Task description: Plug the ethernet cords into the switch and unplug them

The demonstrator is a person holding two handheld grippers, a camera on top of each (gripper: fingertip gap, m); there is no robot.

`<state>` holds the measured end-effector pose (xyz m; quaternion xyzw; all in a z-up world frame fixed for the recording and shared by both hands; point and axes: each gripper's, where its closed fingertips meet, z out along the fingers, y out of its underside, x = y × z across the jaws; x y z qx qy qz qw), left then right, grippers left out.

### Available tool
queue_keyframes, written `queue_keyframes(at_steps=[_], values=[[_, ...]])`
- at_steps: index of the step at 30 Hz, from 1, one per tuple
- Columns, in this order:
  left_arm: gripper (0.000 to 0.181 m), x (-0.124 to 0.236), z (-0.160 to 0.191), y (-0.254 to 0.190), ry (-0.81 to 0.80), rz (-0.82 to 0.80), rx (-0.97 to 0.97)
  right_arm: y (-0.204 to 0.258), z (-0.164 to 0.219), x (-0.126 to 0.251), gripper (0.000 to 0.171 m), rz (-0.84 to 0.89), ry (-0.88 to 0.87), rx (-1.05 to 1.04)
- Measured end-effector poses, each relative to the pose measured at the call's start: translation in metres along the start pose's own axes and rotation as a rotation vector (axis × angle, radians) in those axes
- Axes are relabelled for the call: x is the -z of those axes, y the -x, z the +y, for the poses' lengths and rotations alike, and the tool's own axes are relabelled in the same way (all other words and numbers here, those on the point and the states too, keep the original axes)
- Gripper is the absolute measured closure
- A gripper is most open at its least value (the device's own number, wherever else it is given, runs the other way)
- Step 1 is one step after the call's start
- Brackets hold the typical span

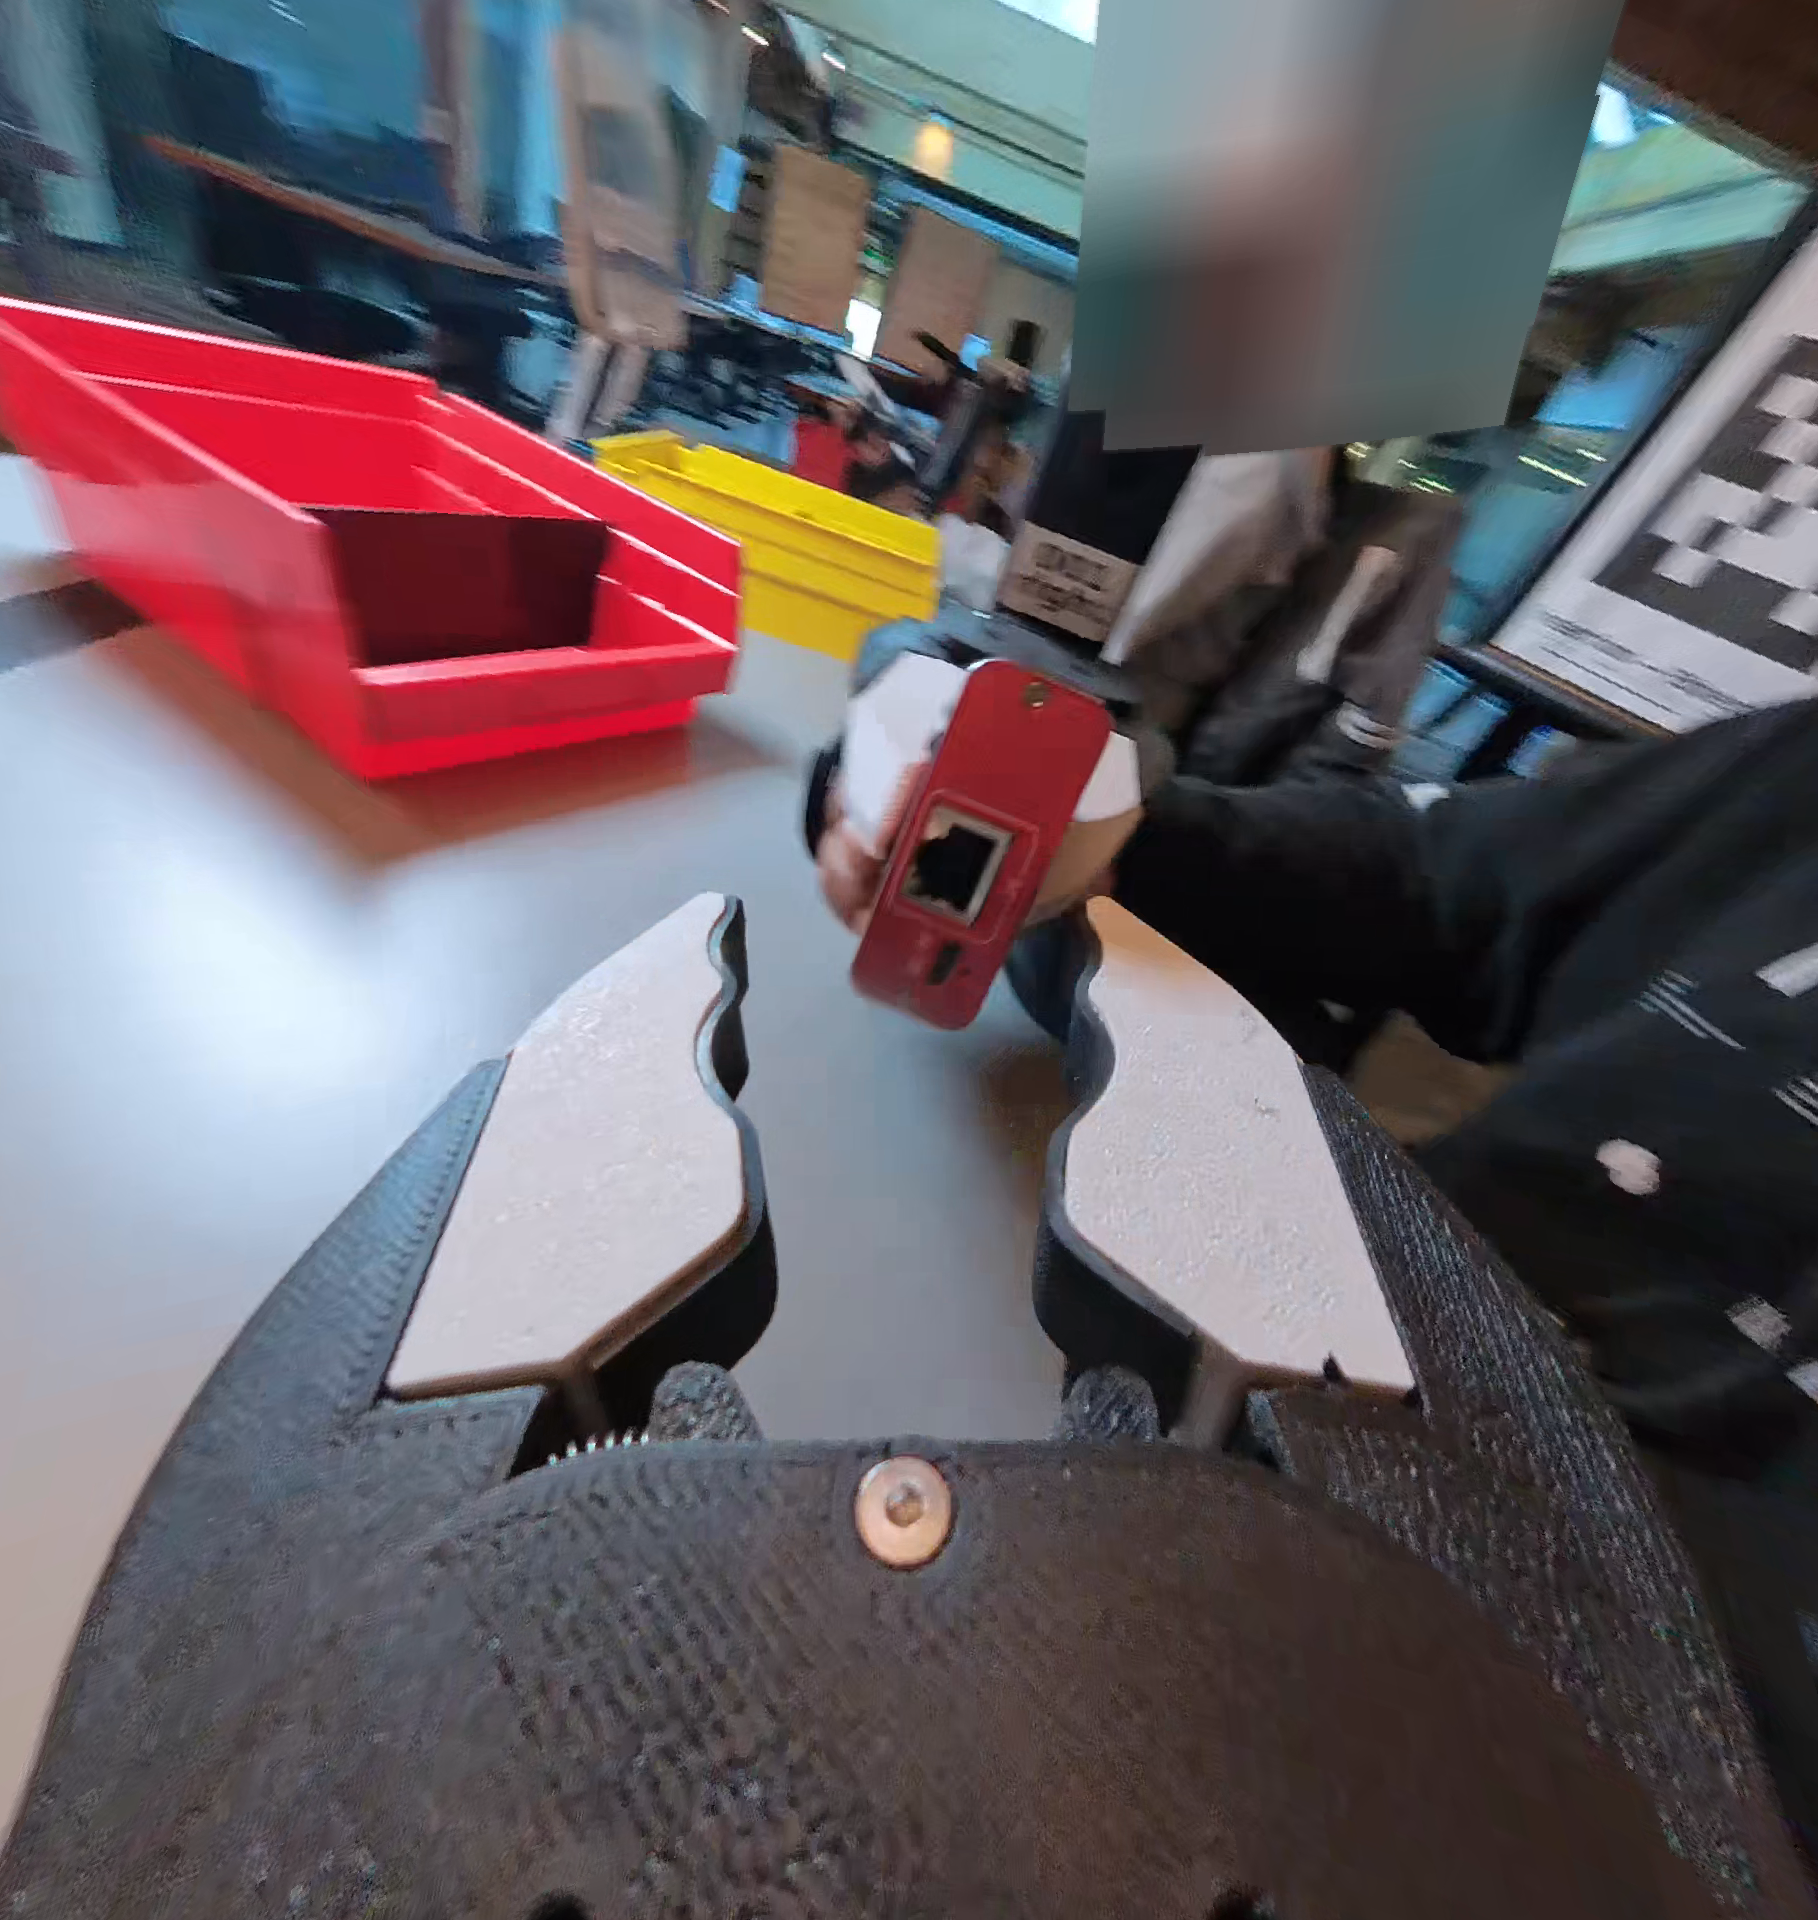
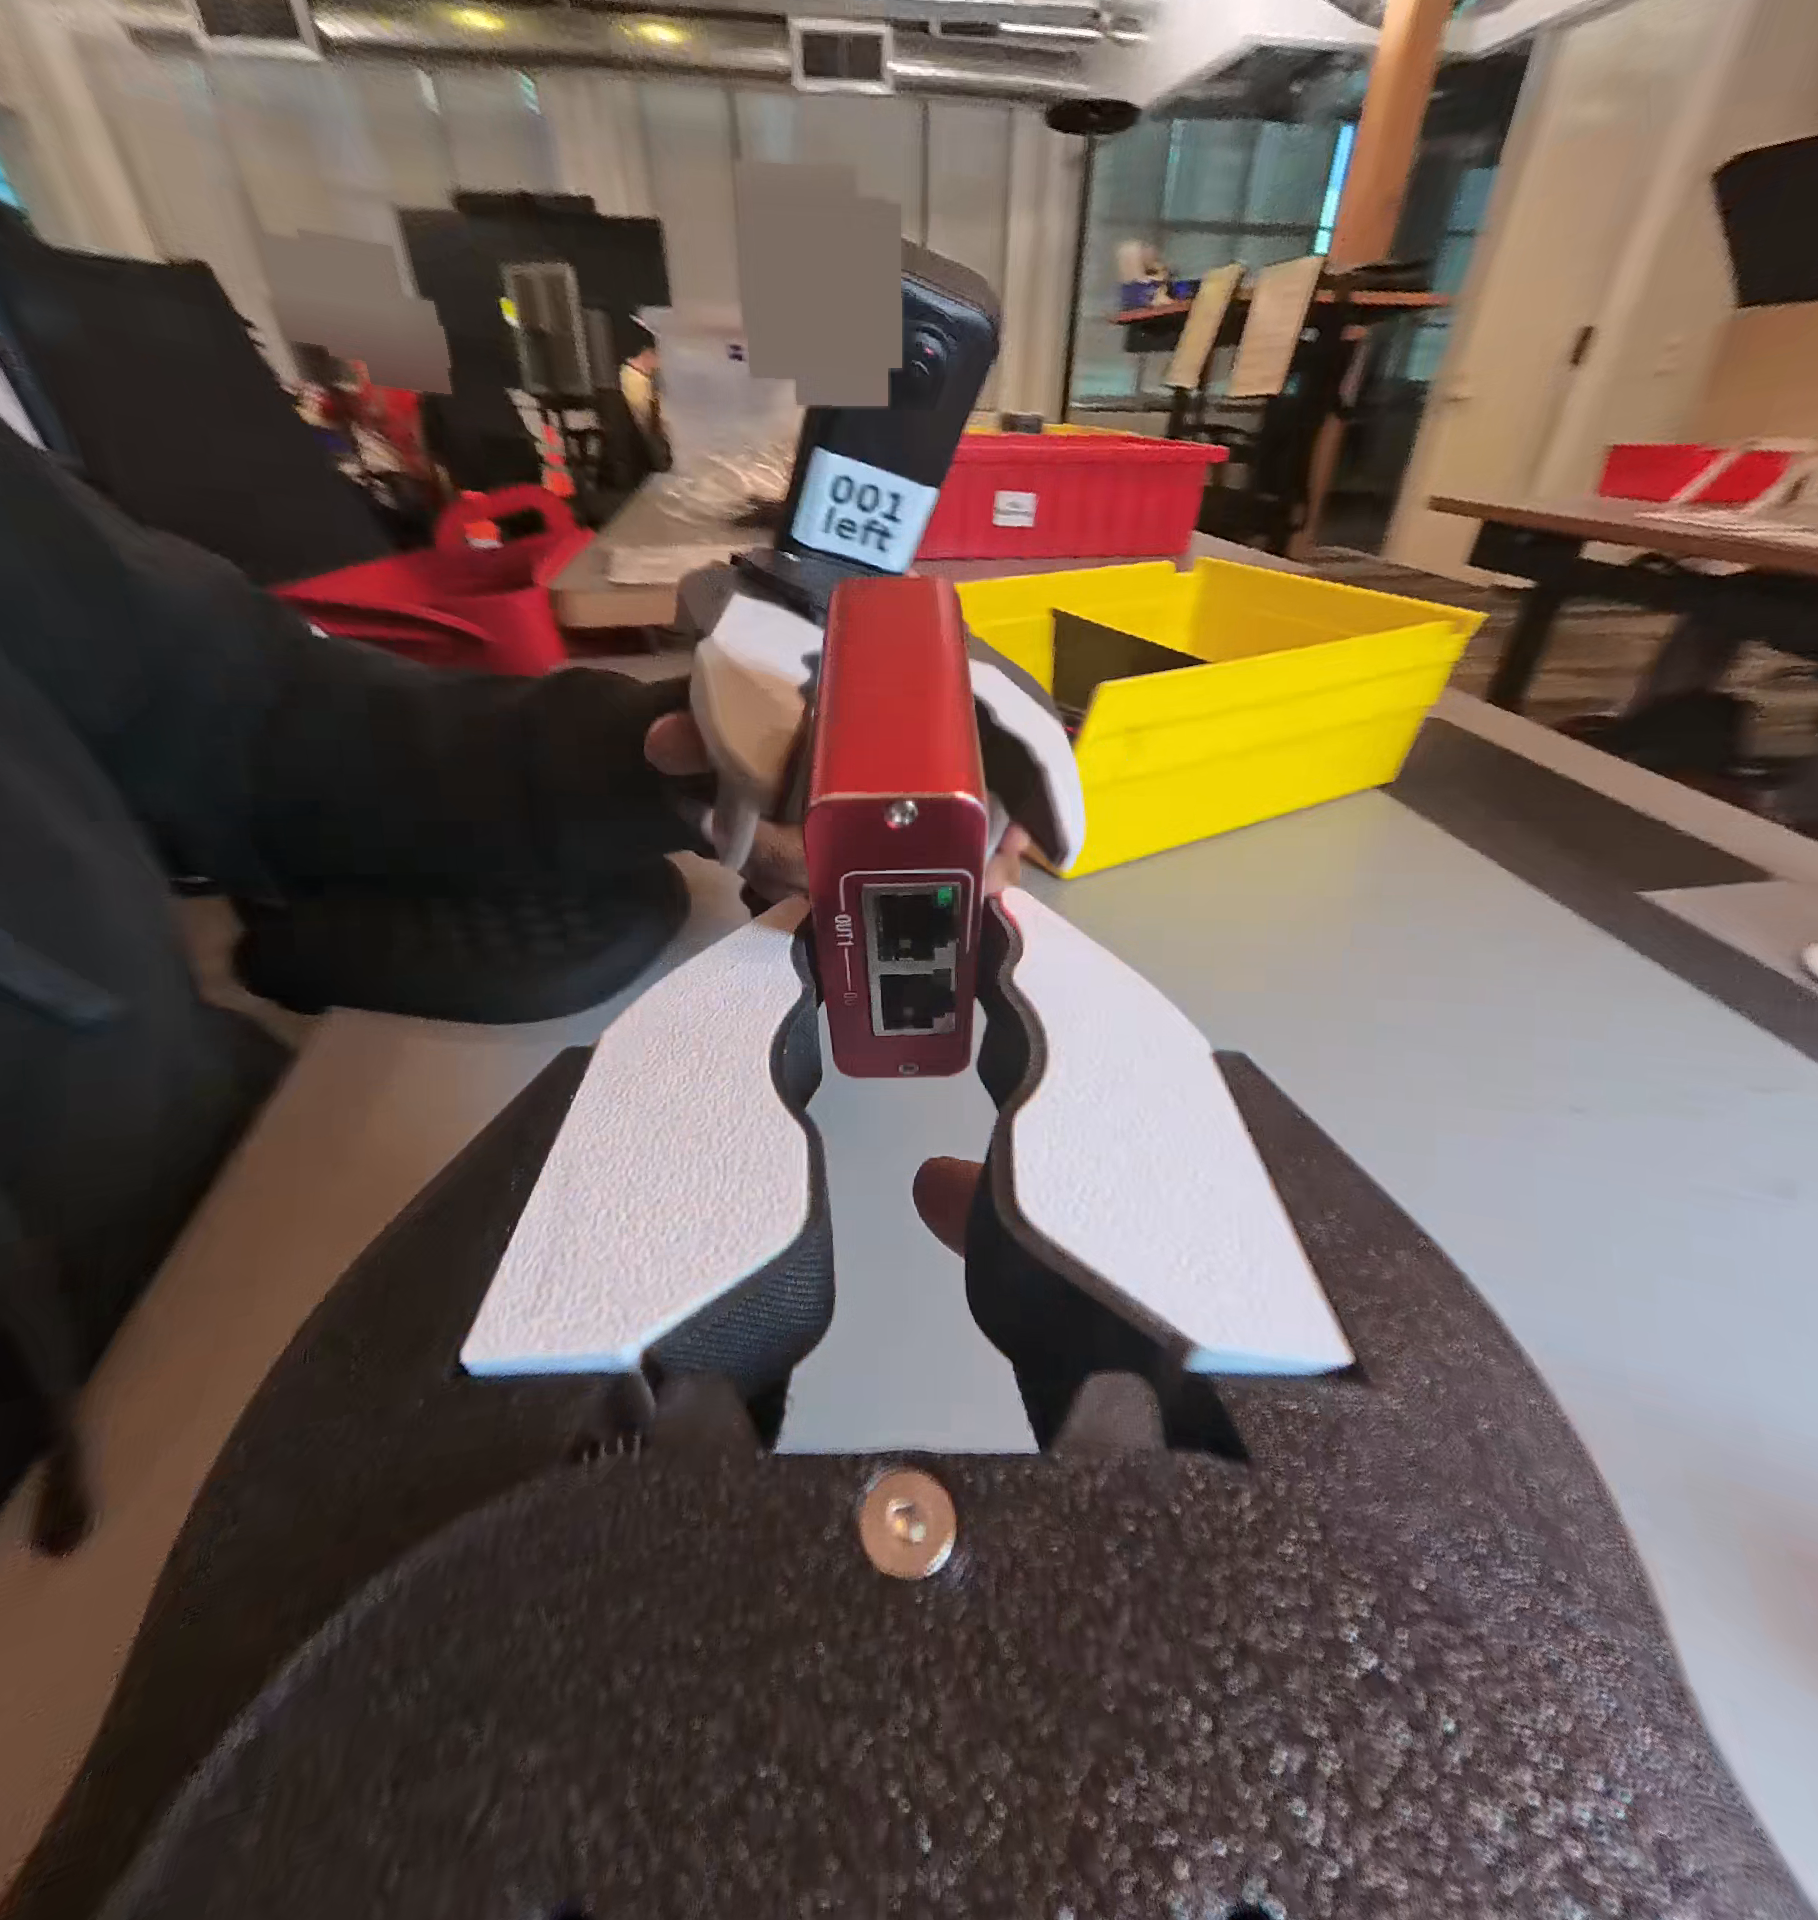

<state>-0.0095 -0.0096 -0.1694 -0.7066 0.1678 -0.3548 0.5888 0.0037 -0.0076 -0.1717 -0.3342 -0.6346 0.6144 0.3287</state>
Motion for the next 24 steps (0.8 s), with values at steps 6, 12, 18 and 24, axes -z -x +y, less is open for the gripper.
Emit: queue_keyframes(at_steps=[6,12,18,24], values=[[0.153,-0.007,0.013,-0.018,0.079,0.047,-0.145,0.015,0.012,-0.008,0.145,-0.094,0.065,-0.034],[0.154,-0.006,0.031,-0.016,0.236,-0.041,-0.413,0.014,0.038,-0.005,0.142,-0.031,0.291,0.145],[0.154,-0.004,0.045,-0.025,0.289,0.014,-0.503,0.031,0.04,-0.009,0.141,-0.04,0.353,0.296],[0.153,-0.006,0.048,-0.024,0.282,0.01,-0.49,0.03,0.04,-0.008,0.143,-0.022,0.387,0.35]])
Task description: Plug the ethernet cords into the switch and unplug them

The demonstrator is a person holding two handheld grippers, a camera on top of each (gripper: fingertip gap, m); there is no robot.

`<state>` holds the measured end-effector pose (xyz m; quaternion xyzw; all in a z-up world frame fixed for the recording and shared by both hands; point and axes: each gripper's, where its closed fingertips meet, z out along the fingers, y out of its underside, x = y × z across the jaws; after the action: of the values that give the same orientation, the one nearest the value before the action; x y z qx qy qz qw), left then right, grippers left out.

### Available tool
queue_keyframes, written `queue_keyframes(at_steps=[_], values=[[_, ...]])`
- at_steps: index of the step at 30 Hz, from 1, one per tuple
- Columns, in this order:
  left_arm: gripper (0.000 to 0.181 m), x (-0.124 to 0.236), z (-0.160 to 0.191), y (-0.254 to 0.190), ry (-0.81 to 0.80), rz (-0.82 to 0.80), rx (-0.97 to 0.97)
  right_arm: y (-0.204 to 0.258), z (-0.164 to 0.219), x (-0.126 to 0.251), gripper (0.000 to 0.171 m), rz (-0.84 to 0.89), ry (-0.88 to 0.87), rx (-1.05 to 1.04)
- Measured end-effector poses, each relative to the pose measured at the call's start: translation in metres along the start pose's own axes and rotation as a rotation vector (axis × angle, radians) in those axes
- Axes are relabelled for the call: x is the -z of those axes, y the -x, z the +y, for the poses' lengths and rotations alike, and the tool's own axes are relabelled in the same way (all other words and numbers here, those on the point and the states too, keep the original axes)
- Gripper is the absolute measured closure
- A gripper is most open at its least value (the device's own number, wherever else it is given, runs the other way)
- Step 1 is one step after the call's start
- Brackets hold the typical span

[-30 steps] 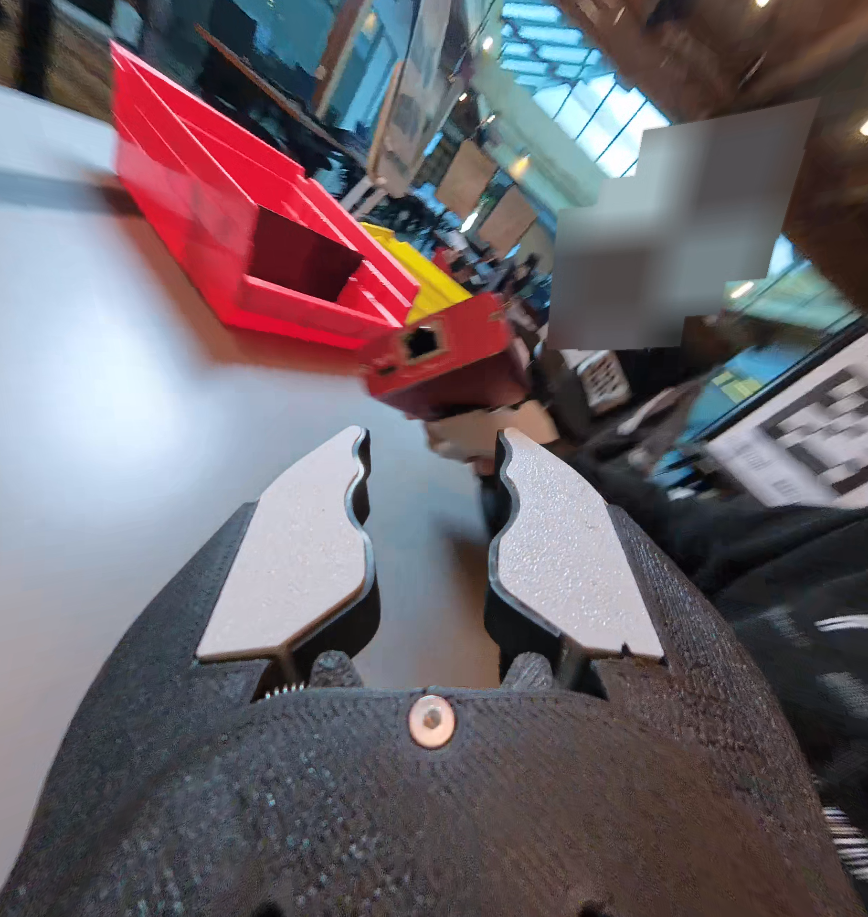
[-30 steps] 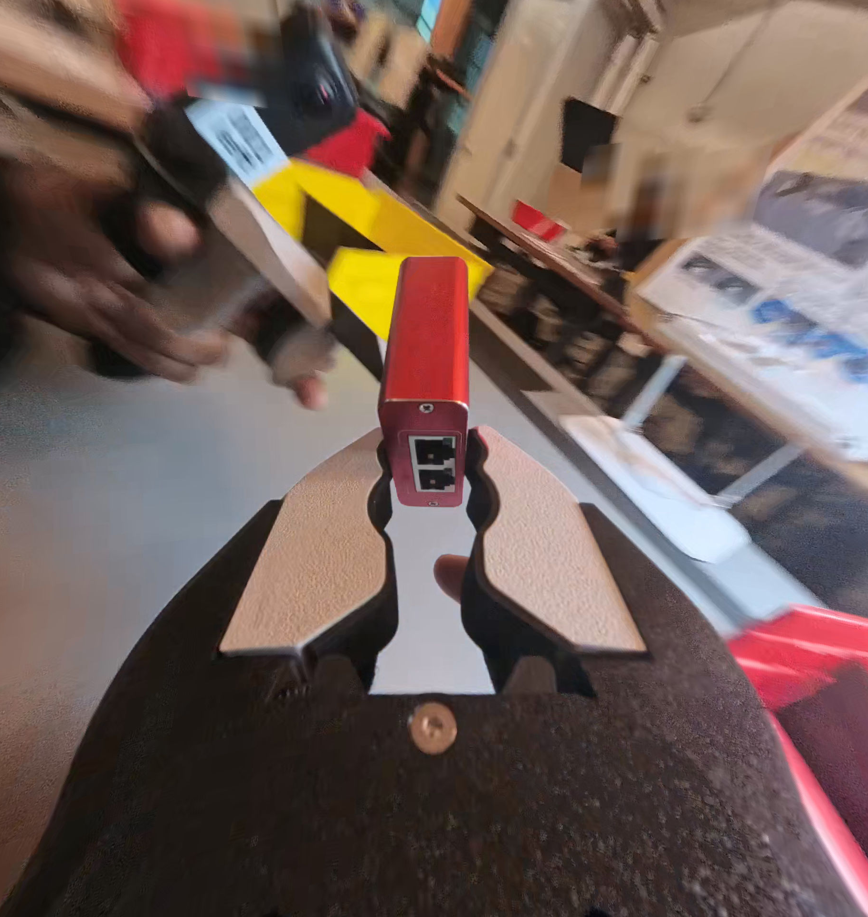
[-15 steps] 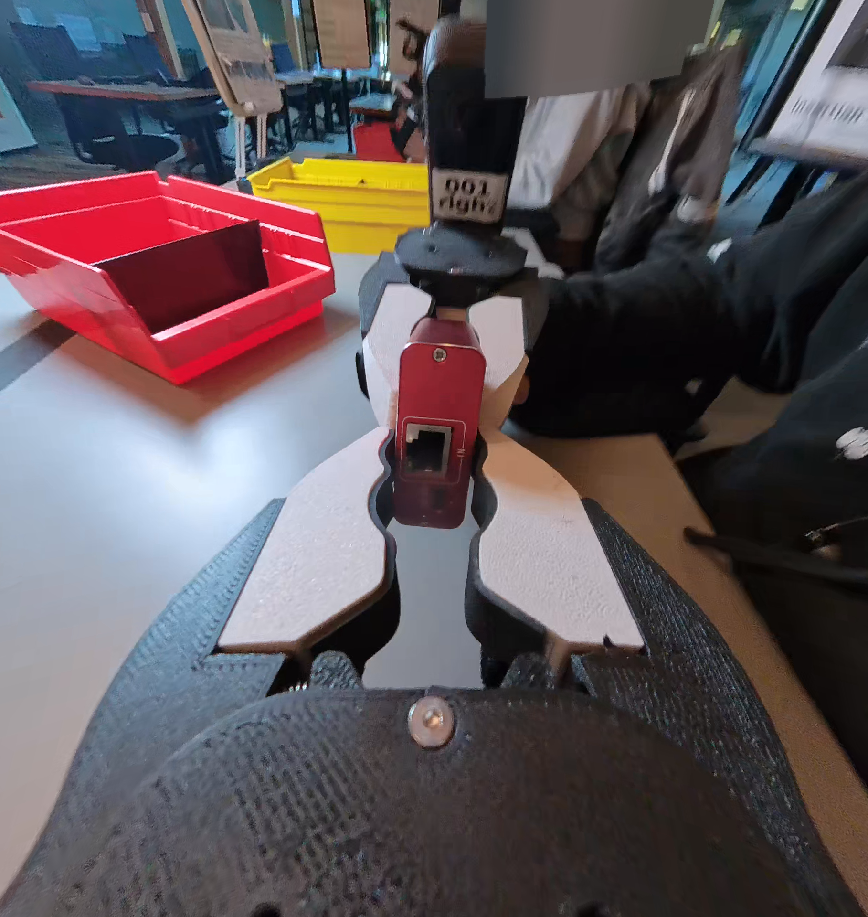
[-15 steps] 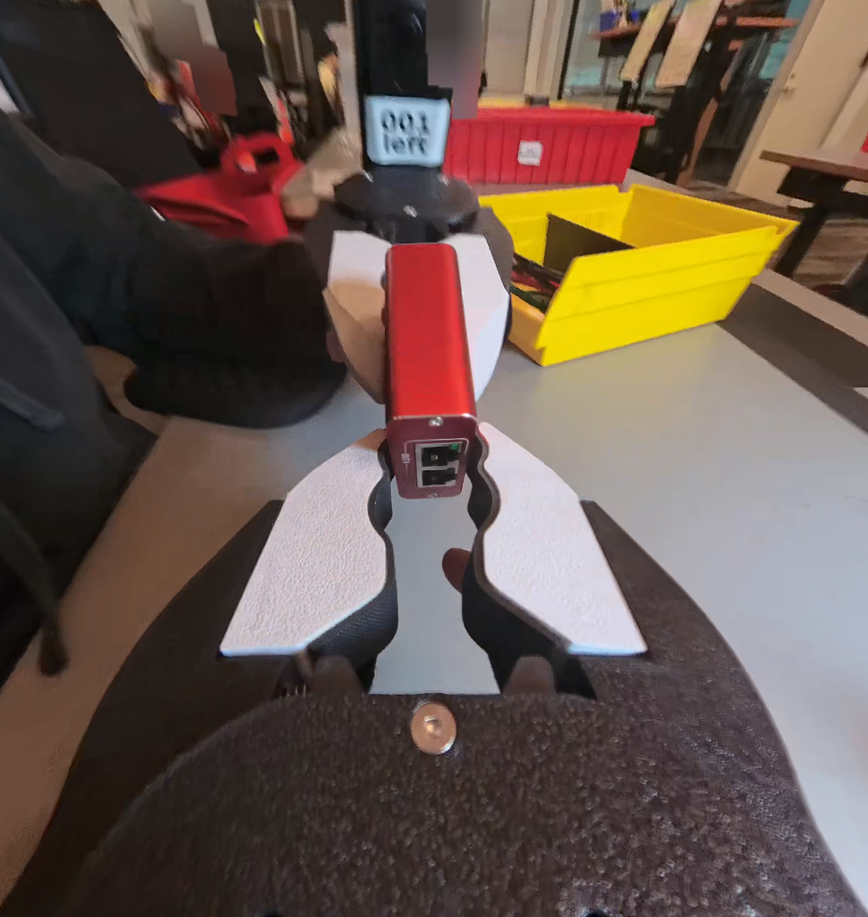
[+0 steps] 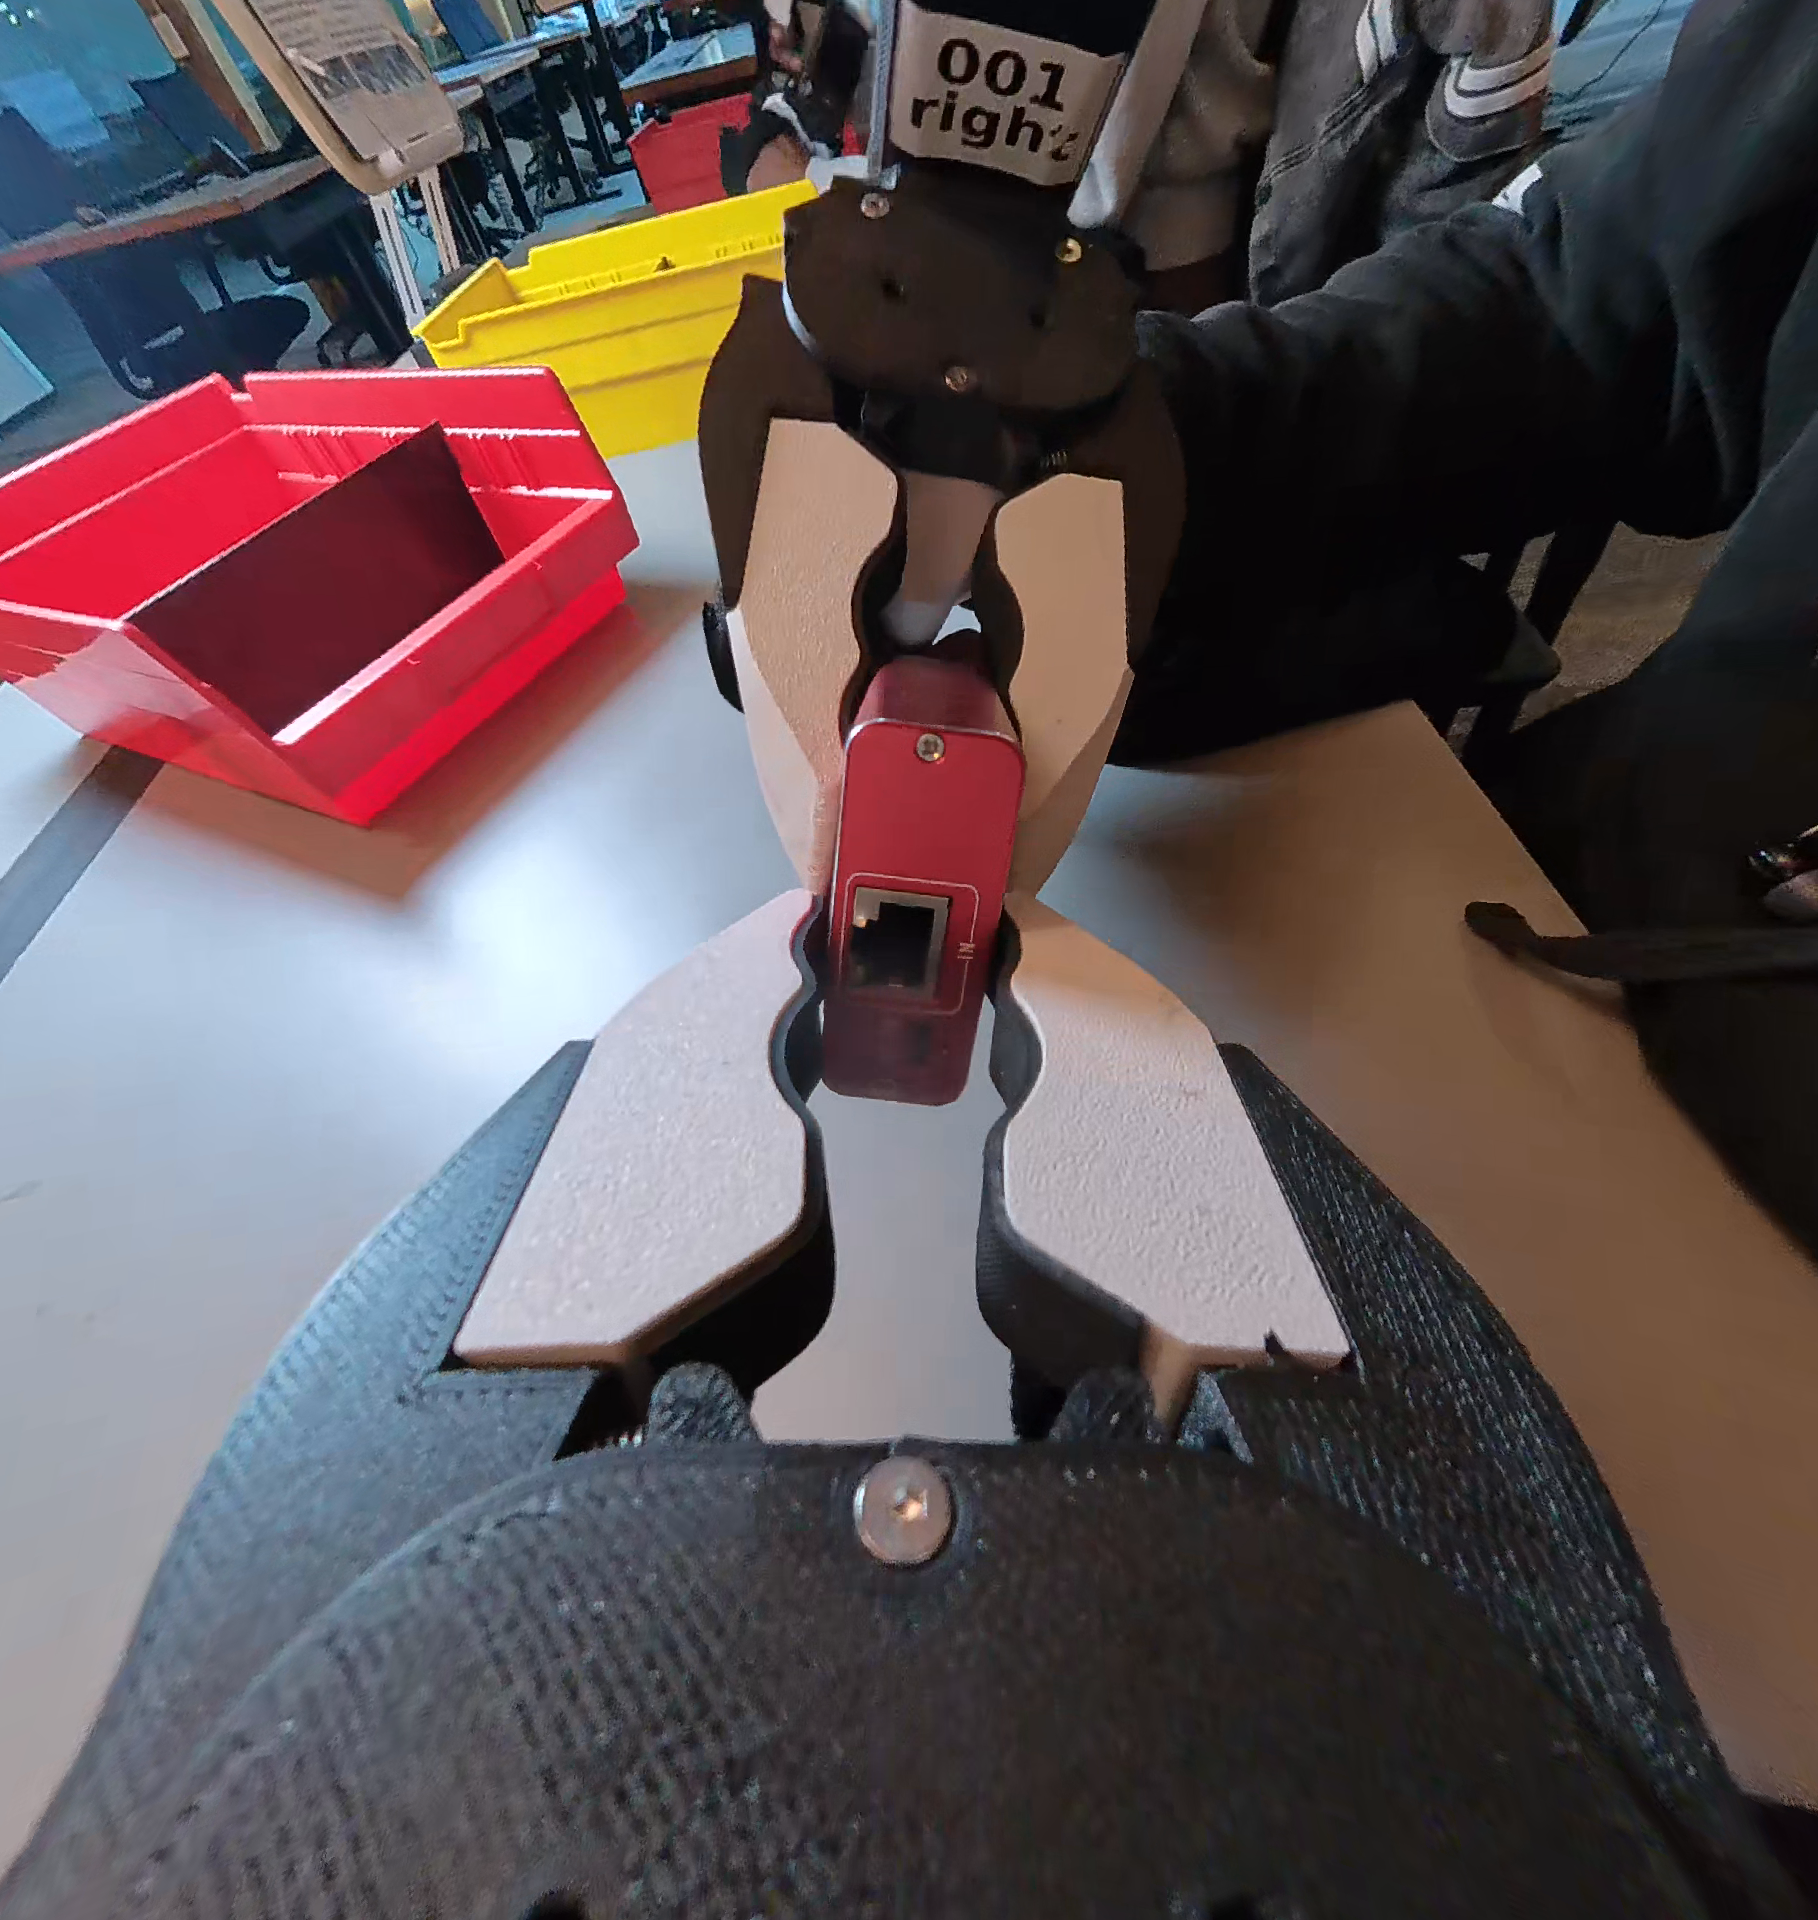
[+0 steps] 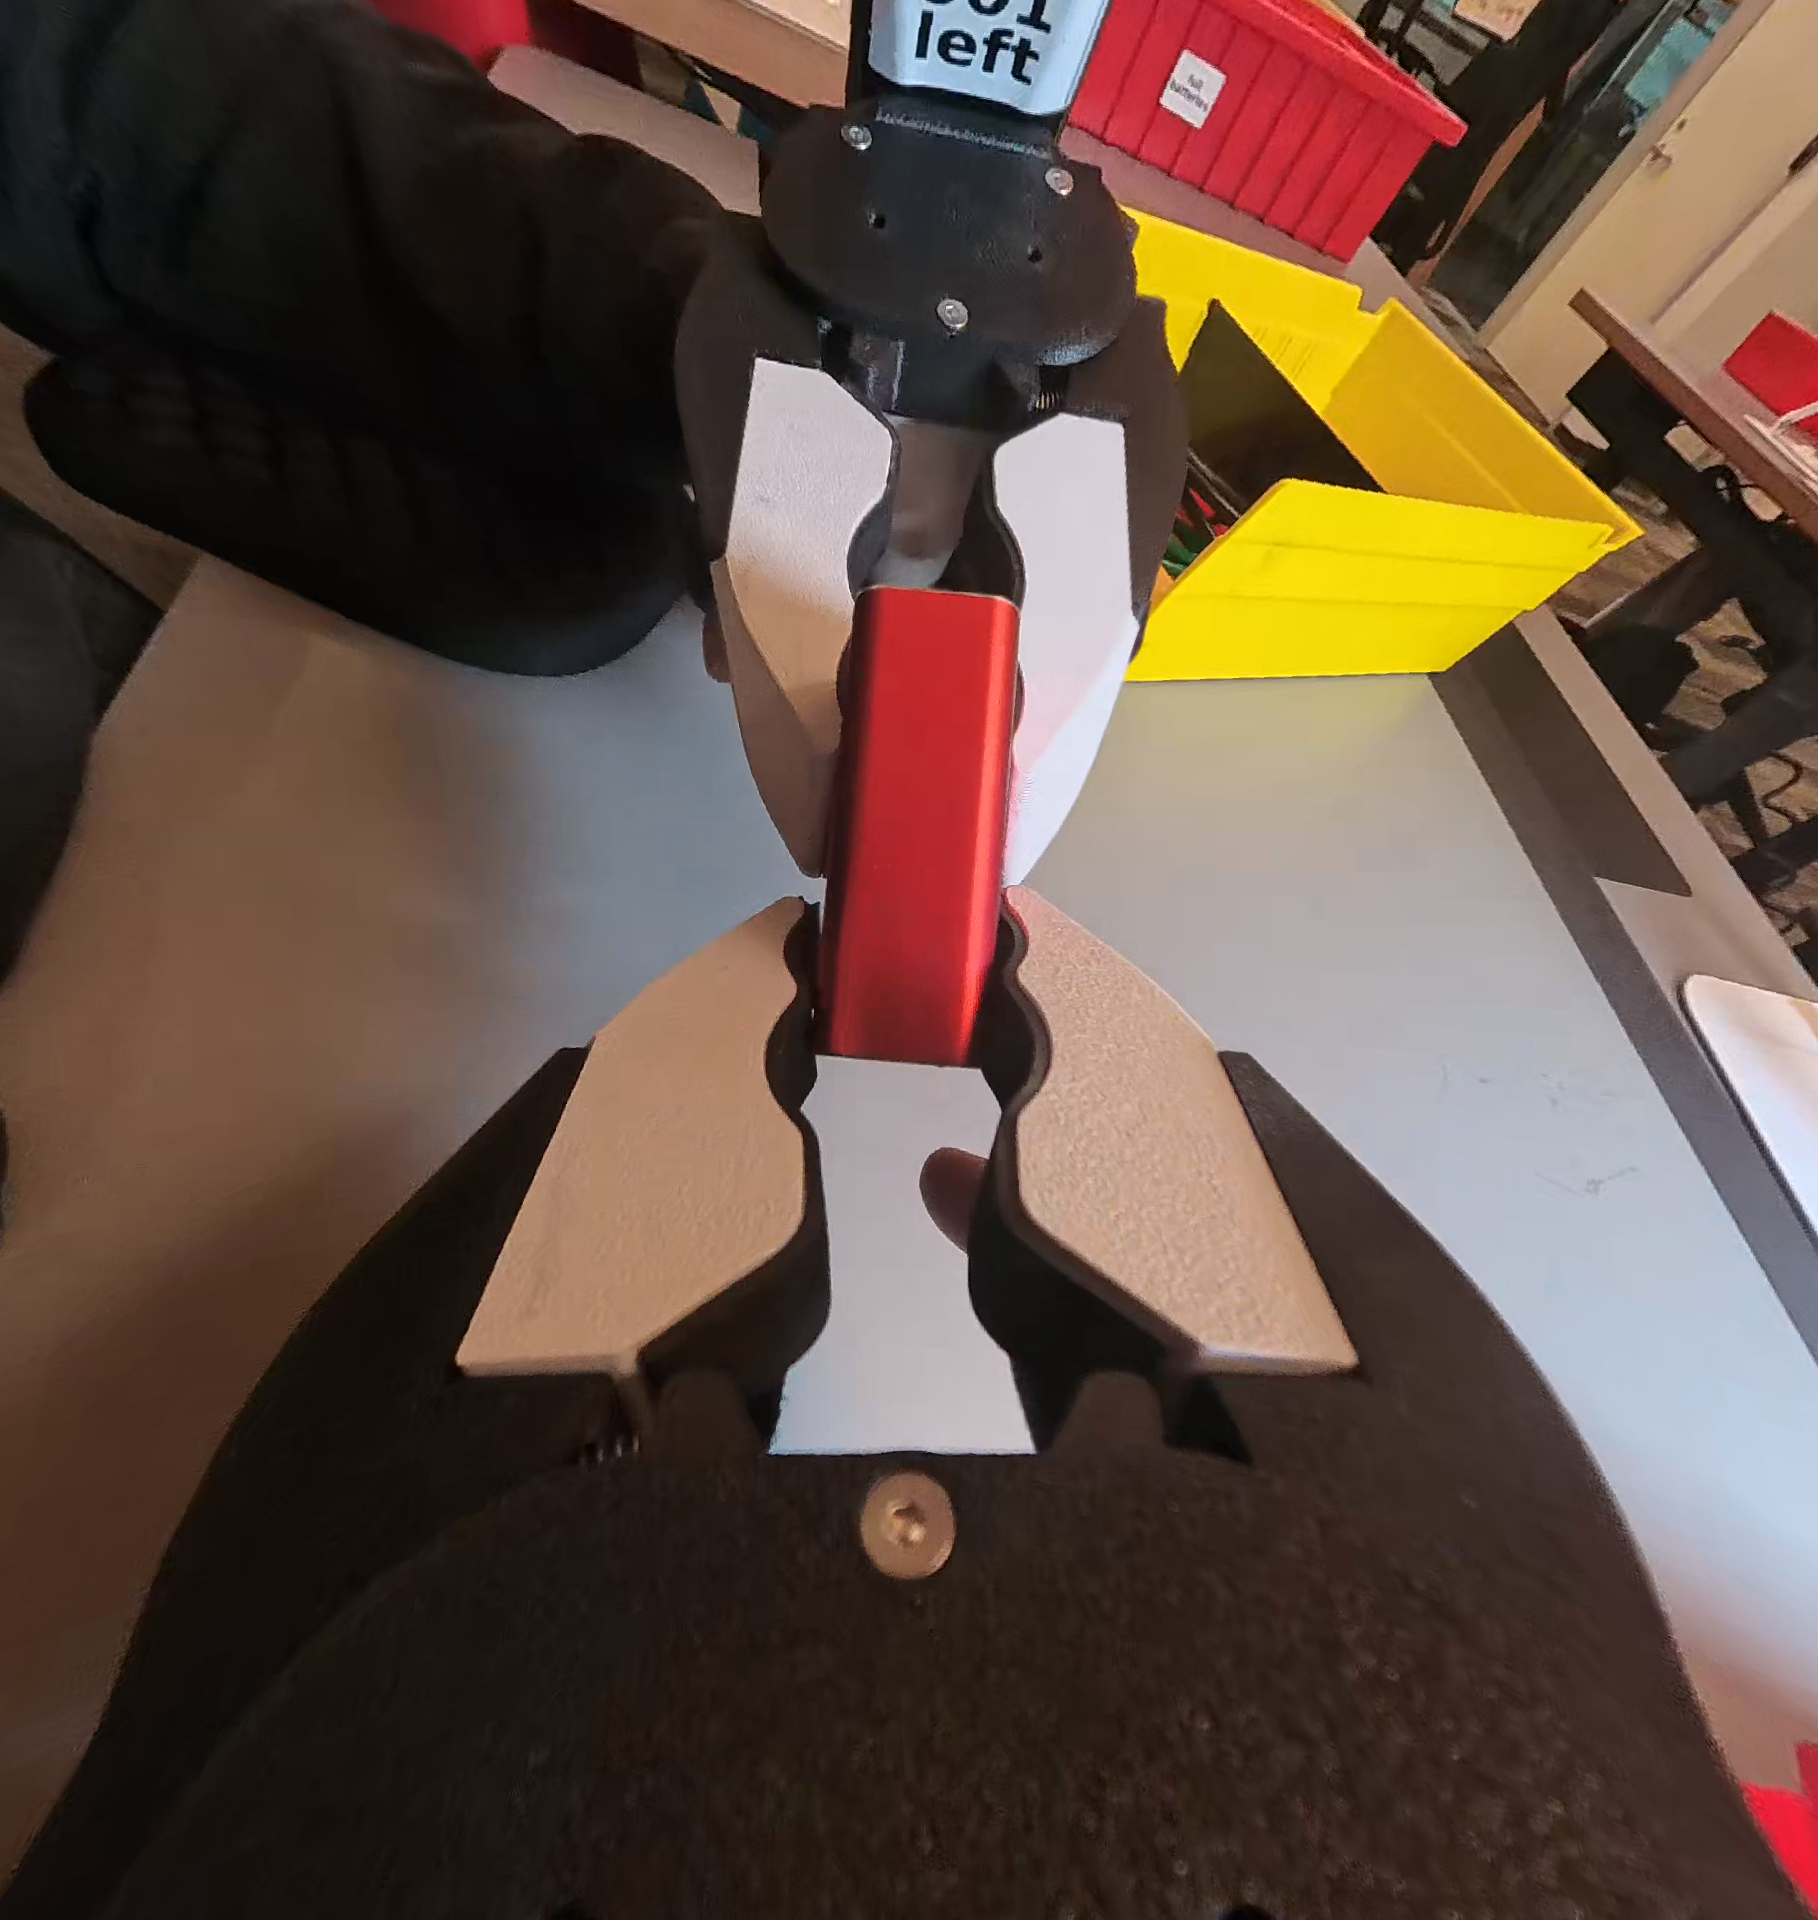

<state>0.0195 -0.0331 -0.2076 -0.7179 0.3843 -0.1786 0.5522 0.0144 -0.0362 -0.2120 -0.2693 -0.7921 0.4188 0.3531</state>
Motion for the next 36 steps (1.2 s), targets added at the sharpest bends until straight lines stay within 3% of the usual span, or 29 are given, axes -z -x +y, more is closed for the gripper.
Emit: queue_keyframes(at_steps=[15,28,32,36], values=[[0.154,0.004,0.007,0.005,0.042,-0.058,-0.125,-0.002,0.005,0.001,0.143,0.054,0.036,0.057],[0.151,-0.001,0.017,0.016,0.053,-0.097,-0.032,-0.01,0.011,0.001,0.143,0.107,0.09,0.083],[0.146,0.027,0.001,0.038,0.001,-0.178,0.063,-0.038,0.008,0.017,0.143,0.257,0.058,0.062],[0.146,0.099,-0.031,0.089,-0.033,-0.42,0.108,-0.072,0.01,0.04,0.143,0.436,0.031,0.018]])
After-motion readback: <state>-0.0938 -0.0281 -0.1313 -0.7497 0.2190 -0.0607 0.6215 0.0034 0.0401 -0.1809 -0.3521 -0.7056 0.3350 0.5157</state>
